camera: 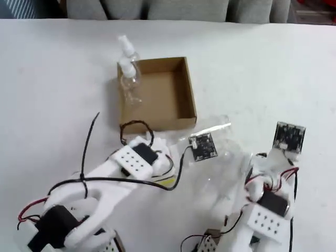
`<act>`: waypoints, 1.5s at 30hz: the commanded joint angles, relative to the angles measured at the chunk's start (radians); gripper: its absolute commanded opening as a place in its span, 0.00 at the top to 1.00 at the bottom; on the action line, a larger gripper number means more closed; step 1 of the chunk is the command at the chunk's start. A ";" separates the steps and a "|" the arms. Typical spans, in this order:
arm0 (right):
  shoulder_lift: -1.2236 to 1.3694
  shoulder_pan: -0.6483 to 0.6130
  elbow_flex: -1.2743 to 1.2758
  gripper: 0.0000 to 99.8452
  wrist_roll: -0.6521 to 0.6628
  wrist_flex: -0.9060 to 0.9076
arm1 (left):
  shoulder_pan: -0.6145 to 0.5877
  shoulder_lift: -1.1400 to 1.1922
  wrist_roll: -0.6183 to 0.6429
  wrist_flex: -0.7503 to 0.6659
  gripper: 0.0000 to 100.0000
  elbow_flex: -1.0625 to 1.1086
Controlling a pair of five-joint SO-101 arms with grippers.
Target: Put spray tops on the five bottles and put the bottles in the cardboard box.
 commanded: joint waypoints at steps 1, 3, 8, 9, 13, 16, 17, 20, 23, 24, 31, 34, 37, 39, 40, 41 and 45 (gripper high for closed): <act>0.228 -0.048 -0.166 0.98 0.012 0.084 | -0.008 -0.045 0.005 -0.066 0.98 0.008; 0.328 -0.054 -0.244 0.98 0.012 0.140 | -0.008 -0.045 0.005 -0.066 0.98 0.009; 0.449 -0.058 -0.433 0.98 0.011 0.300 | -0.008 -0.044 0.005 -0.083 0.98 0.012; 0.449 -0.058 -0.450 0.98 0.011 0.321 | -0.008 -0.044 0.005 -0.087 0.98 0.012; 0.426 -0.058 -0.446 0.98 0.003 0.309 | -0.010 -0.044 0.005 -0.097 0.98 0.023; 0.424 -0.067 -0.420 0.98 -0.051 0.282 | -0.010 -0.045 0.005 -0.120 0.98 0.032; 0.427 -0.074 -0.407 0.98 -0.071 0.265 | -0.010 -0.045 0.005 -0.120 0.98 0.032; 0.450 -0.084 -0.359 0.92 -0.103 0.203 | -0.010 -0.045 0.005 -0.123 0.98 0.032; 0.496 -0.081 -0.342 0.89 -0.123 0.170 | -0.010 -0.045 0.005 -0.123 0.98 0.032; 0.509 -0.079 -0.342 0.89 -0.133 0.163 | -0.010 -0.045 0.006 -0.123 0.98 0.032; 0.539 -0.081 -0.338 0.89 -0.140 0.153 | -0.031 -0.044 0.014 -0.146 0.98 0.032; 0.570 -0.082 -0.338 0.89 -0.203 0.110 | -0.028 -0.044 0.014 -0.149 0.98 0.032; 0.608 -0.090 -0.345 0.89 -0.272 0.102 | -0.028 -0.044 0.014 -0.149 0.98 0.032; 0.630 -0.096 -0.351 0.89 -0.302 0.104 | -0.028 -0.044 0.014 -0.149 0.98 0.032; 0.639 -0.096 -0.356 0.89 -0.308 0.105 | -0.028 -0.044 0.014 -0.150 0.98 0.032; 0.645 -0.096 -0.356 0.89 -0.308 0.105 | -0.028 -0.044 0.015 -0.150 0.98 0.032; 0.676 -0.104 -0.361 0.89 -0.307 0.105 | -0.028 -0.044 0.015 -0.150 0.98 0.032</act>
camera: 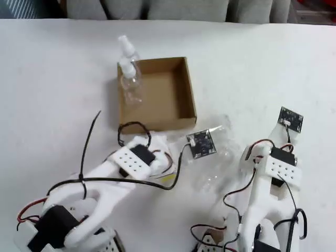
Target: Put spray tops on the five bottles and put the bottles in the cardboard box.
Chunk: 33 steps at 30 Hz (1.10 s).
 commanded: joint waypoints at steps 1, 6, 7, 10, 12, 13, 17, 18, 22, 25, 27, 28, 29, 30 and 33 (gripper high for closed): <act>0.022 -0.031 -0.028 0.88 -0.011 -0.012 | -0.012 -0.042 0.015 -0.031 0.98 -0.006; 0.062 -0.067 -0.032 0.82 -0.011 -0.016 | -0.012 -0.042 0.015 -0.031 0.98 -0.006; 0.070 -0.067 -0.041 0.82 -0.011 -0.015 | -0.012 -0.042 0.015 -0.031 0.98 -0.006; 0.085 -0.067 -0.052 0.84 -0.014 -0.016 | -0.012 -0.042 0.015 -0.029 0.98 -0.006; 0.099 -0.067 -0.054 0.83 -0.014 -0.016 | -0.012 -0.042 0.015 -0.029 0.98 -0.006; 0.110 -0.067 -0.054 0.83 -0.011 -0.018 | -0.012 -0.042 0.015 -0.029 0.98 -0.006; 0.154 -0.068 -0.057 0.84 -0.011 -0.064 | -0.012 -0.042 0.015 -0.029 0.98 -0.006; 0.159 -0.068 -0.060 0.84 -0.011 -0.068 | -0.012 -0.042 0.015 -0.029 0.98 -0.006; 0.174 -0.065 -0.084 0.84 -0.011 -0.058 | -0.010 -0.042 0.015 -0.028 0.98 -0.006; 0.174 -0.067 -0.084 0.84 -0.009 -0.059 | -0.010 -0.042 0.015 -0.028 0.98 -0.006; 0.174 -0.067 -0.084 0.84 -0.009 -0.061 | -0.010 -0.042 0.015 -0.028 0.98 -0.006; 0.176 -0.067 -0.083 0.84 -0.009 -0.068 | -0.010 -0.042 0.015 -0.028 0.98 -0.006; 0.176 -0.067 -0.078 0.84 -0.009 -0.076 | -0.008 -0.042 0.015 -0.028 0.98 -0.006; 0.176 -0.067 -0.074 0.85 -0.009 -0.082 | -0.008 -0.042 0.015 -0.028 0.98 -0.006; 0.176 -0.067 -0.071 0.90 0.026 -0.087 | -0.008 -0.042 0.015 -0.026 0.98 -0.006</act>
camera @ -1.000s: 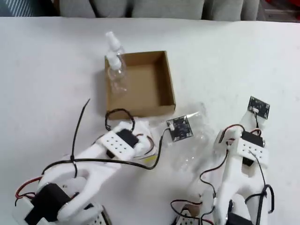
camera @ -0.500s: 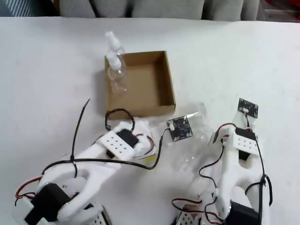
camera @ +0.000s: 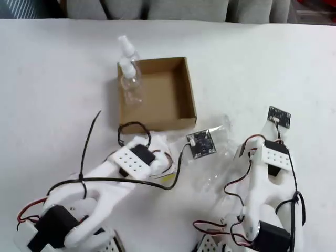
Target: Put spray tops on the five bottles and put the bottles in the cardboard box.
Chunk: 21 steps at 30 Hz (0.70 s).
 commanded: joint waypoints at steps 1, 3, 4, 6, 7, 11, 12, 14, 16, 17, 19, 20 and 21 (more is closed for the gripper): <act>-0.001 -0.007 -0.029 0.92 0.052 -0.015 | -0.008 -0.042 0.012 -0.026 0.98 -0.006; 0.002 -0.008 -0.025 0.94 0.078 -0.015 | -0.008 -0.042 0.012 -0.026 0.98 -0.006; 0.013 -0.008 -0.018 0.95 0.091 -0.016 | -0.007 -0.042 0.012 -0.026 0.98 -0.006; 0.039 -0.021 -0.023 0.96 0.094 -0.016 | -0.007 -0.042 0.012 -0.026 0.98 -0.006; 0.053 -0.027 -0.031 0.97 0.094 -0.016 | -0.007 -0.042 0.012 -0.026 0.98 -0.006; 0.062 -0.027 -0.049 0.98 0.094 -0.015 | -0.007 -0.042 0.012 -0.025 0.98 -0.005; 0.062 -0.027 -0.054 0.98 0.094 -0.012 | -0.007 -0.044 0.012 -0.025 0.98 -0.005; 0.062 -0.016 -0.057 0.98 0.094 -0.010 | -0.010 -0.051 0.031 -0.023 0.98 -0.005; 0.062 0.007 -0.063 0.98 0.094 -0.016 | -0.016 -0.053 0.097 -0.023 0.98 -0.005; 0.062 0.019 -0.078 0.98 0.094 -0.016 | -0.022 -0.053 0.121 -0.023 0.98 -0.008; 0.062 0.035 -0.100 0.98 0.094 -0.015 | -0.035 -0.054 0.130 -0.023 0.98 -0.012; 0.062 0.042 -0.109 0.98 0.094 -0.012 | -0.036 -0.058 0.133 -0.023 0.98 -0.012; 0.062 0.053 -0.121 0.98 0.094 -0.008 | -0.039 -0.076 0.137 -0.021 0.98 -0.009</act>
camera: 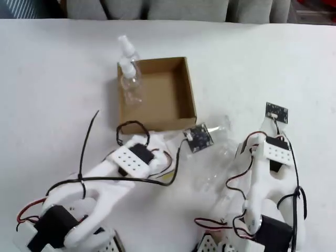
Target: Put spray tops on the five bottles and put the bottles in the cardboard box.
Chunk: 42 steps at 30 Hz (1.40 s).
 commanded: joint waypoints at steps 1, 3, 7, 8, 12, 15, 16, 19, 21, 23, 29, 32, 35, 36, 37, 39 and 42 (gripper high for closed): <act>-0.002 0.045 -0.080 0.98 0.009 0.004 | -0.022 -0.108 0.032 -0.015 0.98 -0.005; -0.002 0.068 -0.140 0.98 0.009 0.048 | -0.022 -0.205 0.034 0.043 0.98 -0.003; -0.002 0.085 -0.308 0.98 0.008 0.173 | -0.047 -0.449 0.055 0.146 0.98 0.028; -0.002 0.081 -0.356 0.98 0.008 0.208 | -0.062 -0.509 0.080 0.146 0.98 0.049; -0.002 0.021 -0.542 0.98 0.006 0.297 | -0.168 -0.719 0.141 0.144 0.98 0.130; -0.002 -0.048 -0.658 0.98 0.006 0.317 | -0.226 -0.837 0.183 0.144 0.98 0.167; -0.002 -0.070 -0.690 0.98 0.006 0.317 | -0.239 -0.869 0.206 0.144 0.98 0.178; -0.005 -0.124 -0.796 0.98 0.006 0.317 | -0.259 -0.951 0.273 0.144 0.98 0.206; -0.024 -0.168 -0.853 0.98 0.006 0.317 | -0.263 -0.990 0.298 0.144 0.98 0.221; -0.062 -0.237 -0.887 0.98 0.000 0.315 | -0.263 -1.024 0.304 0.118 0.98 0.249; -0.243 -0.478 -0.904 0.98 -0.002 0.223 | -0.263 -1.101 0.301 -0.061 0.98 0.393; -0.315 -0.578 -0.904 0.98 -0.002 0.148 | -0.275 -1.147 0.301 -0.092 0.98 0.430; -0.374 -0.657 -0.908 0.98 -0.002 0.054 | -0.286 -1.199 0.305 -0.089 0.98 0.437; -0.390 -0.679 -0.910 0.98 -0.002 0.016 | -0.291 -1.214 0.307 -0.087 0.98 0.439; -0.409 -0.696 -0.910 0.98 -0.002 -0.028 | -0.295 -1.228 0.307 -0.087 0.98 0.443; -0.441 -0.728 -0.910 0.98 -0.002 -0.122 | -0.303 -1.260 0.307 -0.095 0.98 0.463; -0.476 -0.765 -0.910 0.98 -0.002 -0.246 | -0.306 -1.328 0.310 -0.094 0.98 0.476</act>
